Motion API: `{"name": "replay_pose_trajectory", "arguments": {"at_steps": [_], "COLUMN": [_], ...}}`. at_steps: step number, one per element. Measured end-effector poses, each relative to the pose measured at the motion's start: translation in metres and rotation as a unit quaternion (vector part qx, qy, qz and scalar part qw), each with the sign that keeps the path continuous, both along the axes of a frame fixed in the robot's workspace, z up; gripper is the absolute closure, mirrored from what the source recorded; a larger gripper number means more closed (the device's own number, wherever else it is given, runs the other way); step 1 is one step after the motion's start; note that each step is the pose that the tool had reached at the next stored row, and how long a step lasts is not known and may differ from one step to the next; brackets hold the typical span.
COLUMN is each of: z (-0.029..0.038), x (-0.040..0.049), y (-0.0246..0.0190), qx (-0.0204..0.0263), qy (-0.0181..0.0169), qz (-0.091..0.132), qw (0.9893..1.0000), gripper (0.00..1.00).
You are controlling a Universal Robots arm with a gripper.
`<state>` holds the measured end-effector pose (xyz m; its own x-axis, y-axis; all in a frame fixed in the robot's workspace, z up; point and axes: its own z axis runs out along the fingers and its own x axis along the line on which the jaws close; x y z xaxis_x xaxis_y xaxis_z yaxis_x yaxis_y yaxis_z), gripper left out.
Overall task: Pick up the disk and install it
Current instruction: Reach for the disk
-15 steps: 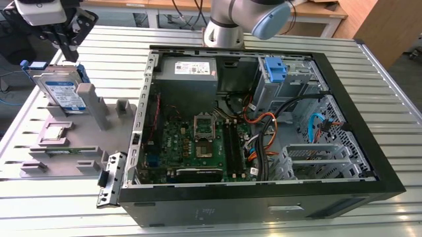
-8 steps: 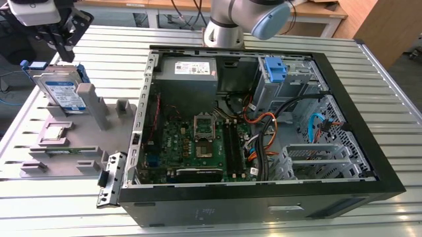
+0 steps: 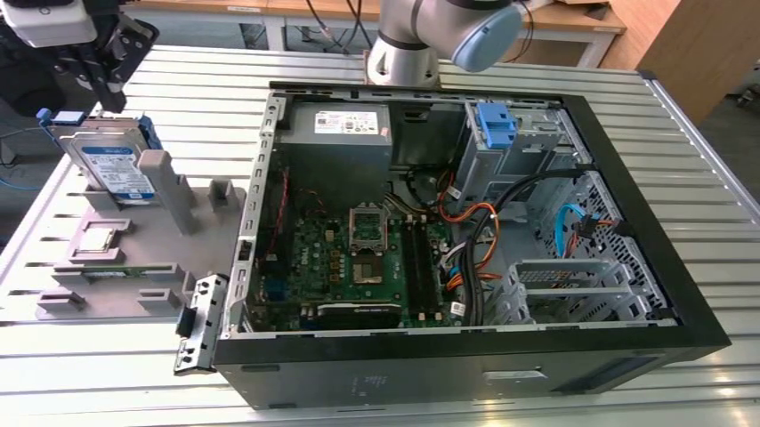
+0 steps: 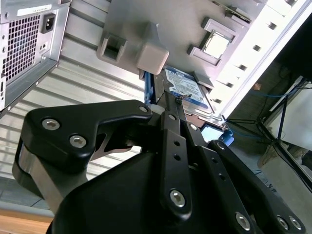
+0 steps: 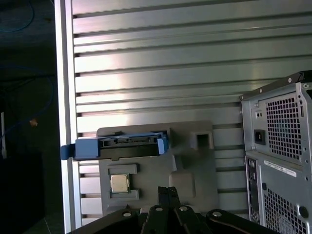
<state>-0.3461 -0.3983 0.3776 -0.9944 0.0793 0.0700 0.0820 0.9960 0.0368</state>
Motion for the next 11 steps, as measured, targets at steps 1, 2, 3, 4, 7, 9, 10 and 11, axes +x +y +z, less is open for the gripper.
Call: {"name": "replay_pose_trajectory", "arguments": {"at_steps": [1, 2, 3, 4, 7, 9, 10, 11], "z": [-0.0001, -0.0002, -0.0003, -0.0003, -0.0006, -0.0007, -0.0007, -0.0008], "x": [-0.0008, -0.0016, -0.0025, -0.0032, -0.0052, -0.0063, -0.0069, -0.0074], "y": [0.0000, 0.0000, 0.0000, 0.0000, 0.0000, 0.0000, 0.0000, 0.0000], "qx": [0.0000, 0.0000, 0.0000, 0.0000, 0.0000, 0.0000, 0.0000, 0.0000], "qy": [0.0000, 0.0000, 0.0000, 0.0000, 0.0000, 0.0000, 0.0000, 0.0000], "qz": [0.000, 0.000, 0.000, 0.000, 0.000, 0.000, 0.000, 0.000], "qw": [1.0000, 1.0000, 1.0000, 1.0000, 1.0000, 1.0000, 1.0000, 1.0000], "gripper": [0.89, 0.89, 0.89, 0.89, 0.89, 0.89, 0.89, 0.89]}}
